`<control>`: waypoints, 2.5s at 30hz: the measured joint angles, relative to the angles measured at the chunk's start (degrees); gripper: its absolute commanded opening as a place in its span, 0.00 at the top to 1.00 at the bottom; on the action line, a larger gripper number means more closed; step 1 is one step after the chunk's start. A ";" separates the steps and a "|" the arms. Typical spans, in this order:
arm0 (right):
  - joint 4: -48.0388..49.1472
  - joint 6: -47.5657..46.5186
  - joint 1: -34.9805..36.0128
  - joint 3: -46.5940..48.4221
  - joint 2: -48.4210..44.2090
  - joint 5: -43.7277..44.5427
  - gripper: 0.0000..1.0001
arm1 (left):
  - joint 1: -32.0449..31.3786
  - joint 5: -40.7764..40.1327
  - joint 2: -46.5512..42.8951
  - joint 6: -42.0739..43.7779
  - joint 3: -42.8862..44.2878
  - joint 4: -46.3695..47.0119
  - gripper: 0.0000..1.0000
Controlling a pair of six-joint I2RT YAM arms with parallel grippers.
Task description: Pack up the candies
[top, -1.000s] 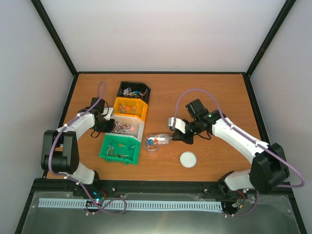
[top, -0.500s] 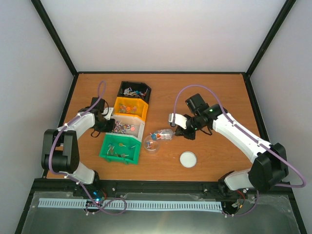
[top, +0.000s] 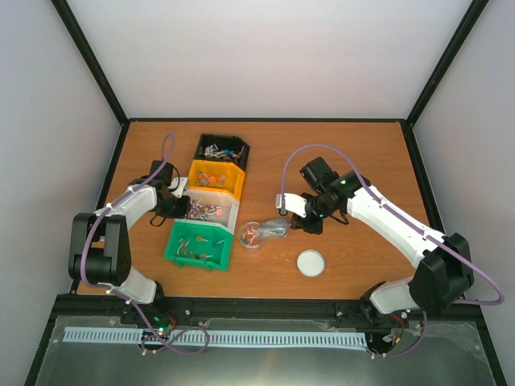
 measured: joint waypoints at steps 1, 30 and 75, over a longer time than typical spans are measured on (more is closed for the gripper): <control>-0.20 0.00 0.24 0.22 0.00 0.31 0.97 | 0.00 0.00 0.00 0.02 0.00 0.02 0.96; -4.39 4.79 4.59 17.84 7.45 5.99 0.97 | 0.00 3.39 0.28 2.43 0.00 0.00 0.86; -13.42 13.88 15.47 55.49 46.97 16.24 0.97 | -0.17 7.10 -3.28 1.55 -0.11 3.10 0.99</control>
